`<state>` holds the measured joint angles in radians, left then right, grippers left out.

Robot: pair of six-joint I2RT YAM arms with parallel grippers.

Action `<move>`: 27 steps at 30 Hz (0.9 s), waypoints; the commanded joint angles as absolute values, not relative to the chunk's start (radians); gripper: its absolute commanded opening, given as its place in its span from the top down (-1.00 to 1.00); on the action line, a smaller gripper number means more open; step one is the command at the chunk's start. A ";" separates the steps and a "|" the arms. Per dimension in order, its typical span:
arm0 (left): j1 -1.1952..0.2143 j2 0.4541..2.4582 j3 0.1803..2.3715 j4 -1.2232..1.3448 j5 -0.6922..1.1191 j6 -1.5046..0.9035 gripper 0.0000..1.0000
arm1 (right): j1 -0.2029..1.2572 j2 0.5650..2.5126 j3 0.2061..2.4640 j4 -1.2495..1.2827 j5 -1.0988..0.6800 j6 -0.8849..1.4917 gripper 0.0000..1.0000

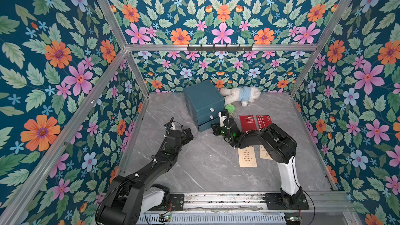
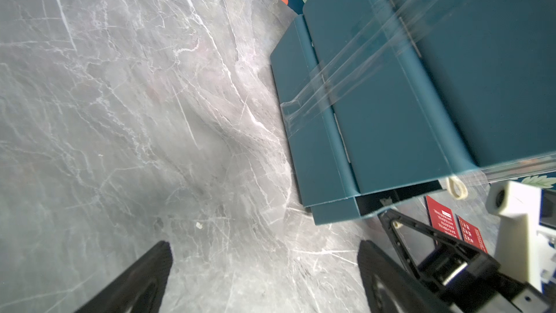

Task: Take the postcards out of the drawer
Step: Close the drawer in the storage box.

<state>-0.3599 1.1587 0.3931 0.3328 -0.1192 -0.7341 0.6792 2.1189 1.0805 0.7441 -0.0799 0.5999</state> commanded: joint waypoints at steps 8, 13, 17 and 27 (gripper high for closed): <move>-0.358 1.132 0.388 0.324 -0.111 -0.747 -0.98 | 0.678 2.173 1.135 0.881 -0.083 0.618 0.59; -0.357 1.106 0.385 0.311 -0.129 -0.743 -0.98 | 0.669 2.174 1.134 0.909 -0.111 0.626 0.26; -0.356 1.101 0.402 0.286 -0.148 -0.726 -0.98 | 0.669 2.134 1.091 0.938 -0.123 0.625 0.01; -0.321 1.080 0.470 0.215 -0.222 -0.629 -0.99 | 0.636 1.797 0.780 0.867 -0.121 0.566 -0.34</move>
<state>-0.3317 1.0843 0.4526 0.2462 -0.1780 -0.6750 0.6514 1.8690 0.8318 0.8776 -0.1280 0.5903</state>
